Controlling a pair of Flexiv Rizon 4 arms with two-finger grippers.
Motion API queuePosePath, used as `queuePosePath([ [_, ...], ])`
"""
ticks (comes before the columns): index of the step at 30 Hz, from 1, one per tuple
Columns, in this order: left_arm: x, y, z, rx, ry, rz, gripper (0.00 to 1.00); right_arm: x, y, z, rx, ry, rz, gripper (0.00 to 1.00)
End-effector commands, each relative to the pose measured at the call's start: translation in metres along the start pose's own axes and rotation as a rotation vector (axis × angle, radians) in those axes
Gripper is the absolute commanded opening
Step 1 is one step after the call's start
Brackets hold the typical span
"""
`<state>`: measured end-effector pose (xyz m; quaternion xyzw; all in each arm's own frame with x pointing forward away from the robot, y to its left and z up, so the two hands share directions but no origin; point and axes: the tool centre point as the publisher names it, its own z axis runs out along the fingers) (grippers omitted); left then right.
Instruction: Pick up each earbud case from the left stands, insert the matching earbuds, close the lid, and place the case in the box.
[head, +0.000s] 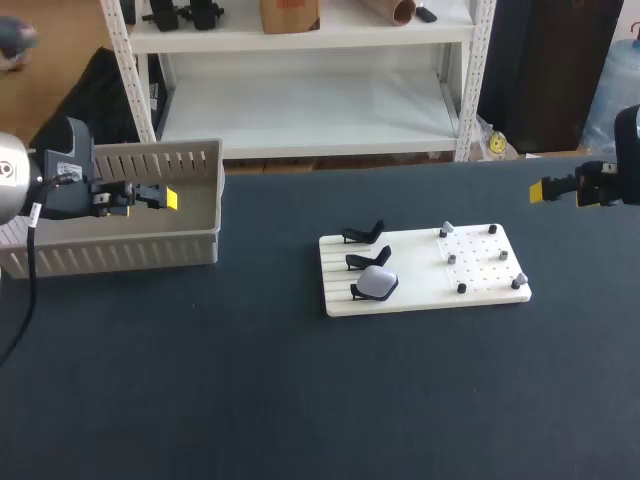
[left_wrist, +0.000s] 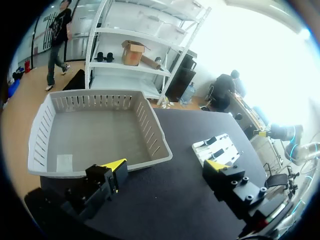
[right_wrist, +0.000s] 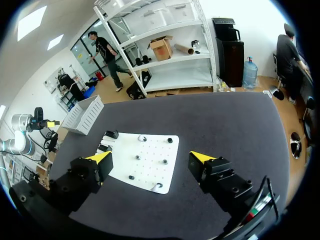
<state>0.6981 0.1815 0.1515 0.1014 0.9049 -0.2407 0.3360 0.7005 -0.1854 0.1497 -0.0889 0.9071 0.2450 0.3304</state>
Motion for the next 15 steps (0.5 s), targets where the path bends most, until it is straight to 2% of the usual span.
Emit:
queuePosePath([
  [1, 0.001, -0.021, -0.004, 0.133, -0.089, 0.298, 1.0, 0.0, 0.0, 0.0, -0.002, 0.001, -0.001, 1.0],
  [2, 0.002, -0.025, -0.005, 0.148, -0.079, 0.354, 1.0, 0.0, 0.0, 0.0, -0.002, 0.001, -0.001, 1.0],
  [3, 0.004, -0.031, -0.005, 0.14, -0.104, 0.447, 1.0, 0.0, 0.0, 0.0, -0.002, 0.001, -0.001, 1.0],
  [4, 0.005, -0.037, -0.006, 0.217, -0.132, 0.495, 1.0, 0.0, 0.0, 0.0, -0.002, 0.001, -0.001, 1.0],
  [7, 0.009, -0.052, -0.008, 0.321, -0.158, 0.621, 1.0, 0.0, 0.0, 0.0, -0.002, 0.001, -0.001, 1.0],
  [8, 0.01, -0.056, -0.008, 0.371, -0.167, 0.64, 1.0, 0.0, 0.0, 0.0, -0.002, 0.001, -0.001, 1.0],
  [9, 0.011, -0.059, -0.007, 0.385, -0.161, 0.645, 1.0, 0.0, 0.0, 0.0, -0.002, 0.001, -0.001, 1.0],
  [15, 0.011, -0.059, -0.007, 0.385, -0.161, 0.645, 1.0, 0.0, 0.0, 0.0, -0.002, 0.001, -0.001, 1.0],
])
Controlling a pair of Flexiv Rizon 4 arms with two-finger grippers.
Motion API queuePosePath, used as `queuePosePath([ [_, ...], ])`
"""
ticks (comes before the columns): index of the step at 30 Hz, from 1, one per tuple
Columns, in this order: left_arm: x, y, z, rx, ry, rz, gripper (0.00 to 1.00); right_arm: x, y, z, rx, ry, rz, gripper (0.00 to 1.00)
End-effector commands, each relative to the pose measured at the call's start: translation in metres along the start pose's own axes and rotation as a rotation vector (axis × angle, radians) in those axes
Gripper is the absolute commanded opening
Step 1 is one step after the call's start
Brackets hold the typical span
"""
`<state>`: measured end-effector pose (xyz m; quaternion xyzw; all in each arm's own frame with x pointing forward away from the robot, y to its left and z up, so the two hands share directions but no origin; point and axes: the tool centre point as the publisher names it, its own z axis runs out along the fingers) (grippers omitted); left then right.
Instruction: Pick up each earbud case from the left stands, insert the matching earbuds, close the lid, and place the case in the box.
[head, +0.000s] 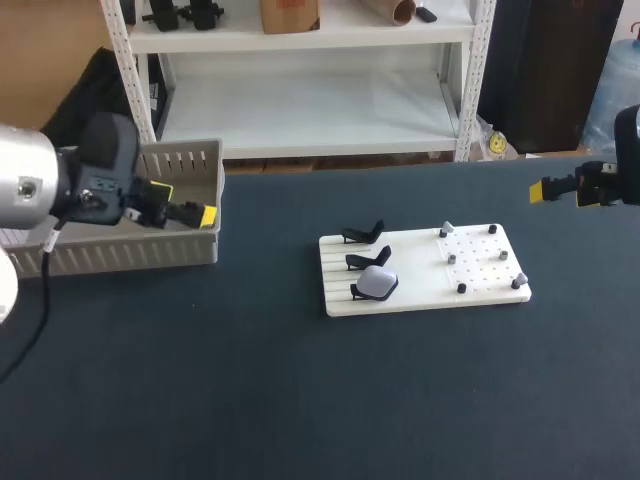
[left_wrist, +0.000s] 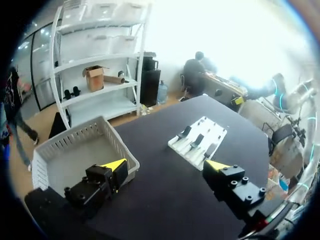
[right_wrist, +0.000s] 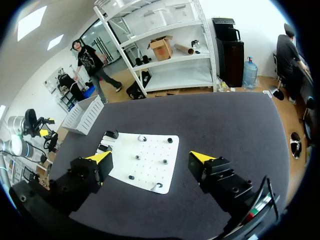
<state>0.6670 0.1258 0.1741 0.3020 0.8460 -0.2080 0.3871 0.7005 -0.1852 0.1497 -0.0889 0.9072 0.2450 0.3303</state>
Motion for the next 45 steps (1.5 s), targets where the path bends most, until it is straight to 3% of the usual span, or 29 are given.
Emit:
queuePosePath([
  [1, 0.006, 0.006, -0.004, 0.257, -0.177, 0.227, 1.0, 0.0, -0.001, 0.0, -0.002, 0.001, -0.001, 1.0],
  [12, 0.006, 0.006, -0.004, 0.257, -0.177, 0.227, 1.0, 0.0, -0.001, 0.0, -0.002, 0.001, -0.001, 1.0],
  [13, 0.008, 0.002, -0.001, 0.303, -0.214, 0.265, 1.0, 0.0, -0.001, 0.0, -0.002, 0.001, -0.001, 1.0],
  [18, 0.015, -0.017, 0.016, 0.317, -0.26, 0.354, 1.0, 0.0, -0.001, 0.0, -0.002, 0.001, -0.001, 1.0],
  [26, 0.011, -0.047, 0.052, 0.331, -0.303, 0.321, 1.0, 0.0, -0.001, 0.0, -0.002, 0.001, -0.001, 1.0],
  [34, 0.009, -0.086, 0.094, 0.389, -0.283, 0.36, 1.0, 0.0, -0.001, 0.0, -0.002, 0.001, -0.001, 1.0],
  [45, 0.018, -0.117, 0.142, 0.461, -0.259, 0.398, 1.0, 0.0, -0.001, 0.0, -0.002, 0.001, -0.001, 1.0],
])
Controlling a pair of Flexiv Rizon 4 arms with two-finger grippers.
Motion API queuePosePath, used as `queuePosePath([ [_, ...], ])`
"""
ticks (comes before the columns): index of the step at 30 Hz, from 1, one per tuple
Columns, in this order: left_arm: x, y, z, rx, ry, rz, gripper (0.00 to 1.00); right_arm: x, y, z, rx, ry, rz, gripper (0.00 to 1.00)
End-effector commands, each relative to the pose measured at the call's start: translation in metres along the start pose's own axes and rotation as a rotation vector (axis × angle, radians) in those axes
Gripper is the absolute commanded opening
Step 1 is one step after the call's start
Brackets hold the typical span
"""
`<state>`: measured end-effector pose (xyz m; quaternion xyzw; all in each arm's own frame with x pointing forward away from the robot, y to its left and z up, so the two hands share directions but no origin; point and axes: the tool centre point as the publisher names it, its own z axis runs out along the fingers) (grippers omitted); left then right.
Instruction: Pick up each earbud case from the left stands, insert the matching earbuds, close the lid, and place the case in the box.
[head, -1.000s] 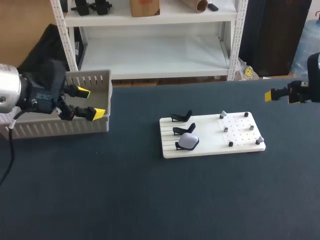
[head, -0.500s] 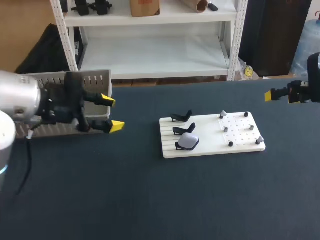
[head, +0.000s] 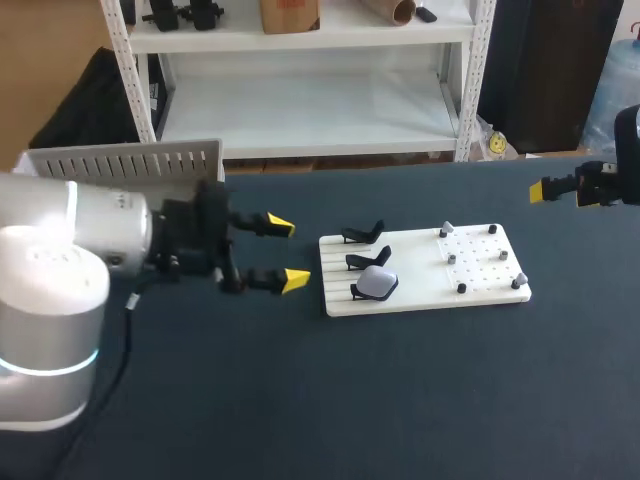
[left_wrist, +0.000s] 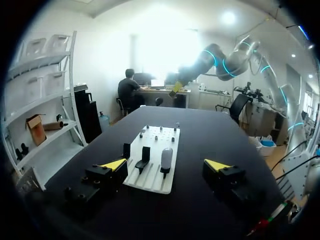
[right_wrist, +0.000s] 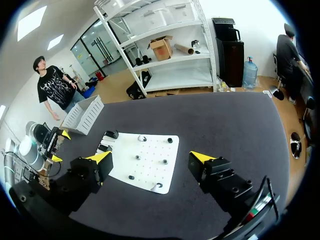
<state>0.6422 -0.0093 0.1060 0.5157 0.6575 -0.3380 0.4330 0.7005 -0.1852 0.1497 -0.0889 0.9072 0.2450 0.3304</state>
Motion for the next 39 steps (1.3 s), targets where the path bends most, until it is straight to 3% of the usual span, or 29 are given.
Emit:
queuePosePath([
  [1, 0.006, 0.004, 0.038, 0.011, -0.042, 0.007, 1.0, 0.0, -0.001, 0.0, -0.002, 0.001, -0.001, 1.0],
  [20, 0.007, 0.003, 0.045, 0.034, -0.028, -0.008, 1.0, 0.0, -0.001, 0.0, -0.002, 0.001, -0.001, 1.0],
  [28, 0.018, 0.001, 0.071, 0.049, 0.073, -0.02, 1.0, 0.0, -0.001, 0.0, -0.002, 0.001, -0.001, 1.0],
  [39, 0.028, 0.006, 0.096, 0.076, 0.117, -0.034, 1.0, 0.0, -0.001, 0.0, -0.002, 0.001, -0.001, 1.0],
])
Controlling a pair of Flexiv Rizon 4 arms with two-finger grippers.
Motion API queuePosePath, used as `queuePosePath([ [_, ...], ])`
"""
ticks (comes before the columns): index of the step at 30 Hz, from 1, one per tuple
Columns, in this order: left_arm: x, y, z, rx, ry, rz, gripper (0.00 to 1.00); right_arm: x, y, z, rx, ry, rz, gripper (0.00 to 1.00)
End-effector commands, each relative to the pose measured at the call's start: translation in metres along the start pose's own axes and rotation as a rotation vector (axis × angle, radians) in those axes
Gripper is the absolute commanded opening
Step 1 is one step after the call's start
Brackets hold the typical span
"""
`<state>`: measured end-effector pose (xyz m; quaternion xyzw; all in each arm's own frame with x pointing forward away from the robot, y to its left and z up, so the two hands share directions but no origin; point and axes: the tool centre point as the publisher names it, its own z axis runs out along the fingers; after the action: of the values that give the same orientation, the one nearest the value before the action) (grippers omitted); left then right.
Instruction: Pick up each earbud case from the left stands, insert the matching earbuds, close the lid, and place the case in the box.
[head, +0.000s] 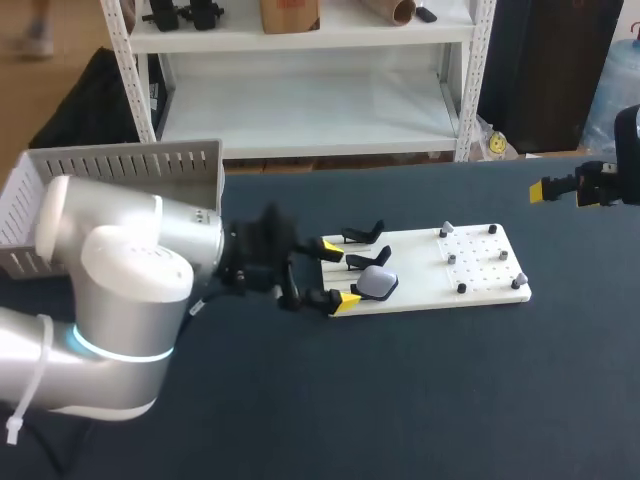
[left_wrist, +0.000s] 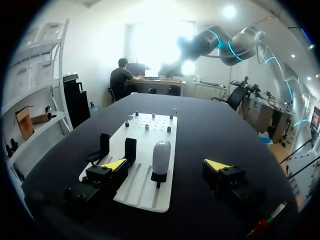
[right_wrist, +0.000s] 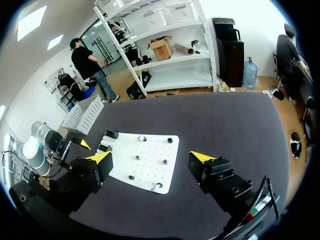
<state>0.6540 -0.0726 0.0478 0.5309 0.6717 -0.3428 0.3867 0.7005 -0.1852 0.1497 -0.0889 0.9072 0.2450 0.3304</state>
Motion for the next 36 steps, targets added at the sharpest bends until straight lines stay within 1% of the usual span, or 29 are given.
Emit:
queuePosePath([
  [1, -0.001, 0.01, 0.015, 0.019, 0.041, -0.003, 1.0, 0.0, -0.001, 0.0, -0.002, 0.001, -0.001, 1.0],
  [12, 0.009, 0.009, 0.025, 0.025, 0.076, -0.005, 1.0, 0.0, -0.001, 0.0, -0.002, 0.001, -0.001, 1.0],
  [14, 0.01, 0.009, 0.025, 0.026, 0.078, -0.004, 0.86, 0.0, -0.001, 0.0, -0.002, 0.001, -0.001, 1.0],
  [17, 0.011, 0.008, 0.026, 0.031, 0.083, 0.008, 0.69, 0.0, -0.001, 0.0, -0.002, 0.001, -0.001, 1.0],
  [19, 0.011, 0.008, 0.027, 0.031, 0.089, 0.01, 0.7, 0.0, -0.001, 0.0, -0.002, 0.001, -0.001, 1.0],
  [21, 0.012, 0.009, 0.028, 0.034, 0.088, 0.011, 0.68, 0.0, -0.001, 0.0, -0.002, 0.001, -0.001, 1.0],
  [28, 0.014, 0.009, 0.033, 0.045, 0.072, 0.011, 0.6, 0.0, -0.001, 0.0, -0.002, 0.001, -0.001, 1.0],
  [29, 0.016, 0.01, 0.033, 0.046, 0.065, 0.008, 0.55, 0.0, -0.001, 0.0, -0.002, 0.001, -0.001, 1.0],
  [30, 0.016, 0.01, 0.034, 0.047, 0.064, 0.007, 0.56, 0.0, -0.001, 0.0, -0.002, 0.001, -0.001, 1.0],
  [32, 0.016, 0.011, 0.037, 0.051, 0.059, 0.007, 0.5, 0.0, -0.001, 0.0, -0.002, 0.001, -0.001, 1.0],
  [36, 0.015, 0.011, 0.04, 0.058, 0.051, 0.007, 0.48, 0.0, -0.001, 0.0, -0.002, 0.001, -0.001, 1.0],
])
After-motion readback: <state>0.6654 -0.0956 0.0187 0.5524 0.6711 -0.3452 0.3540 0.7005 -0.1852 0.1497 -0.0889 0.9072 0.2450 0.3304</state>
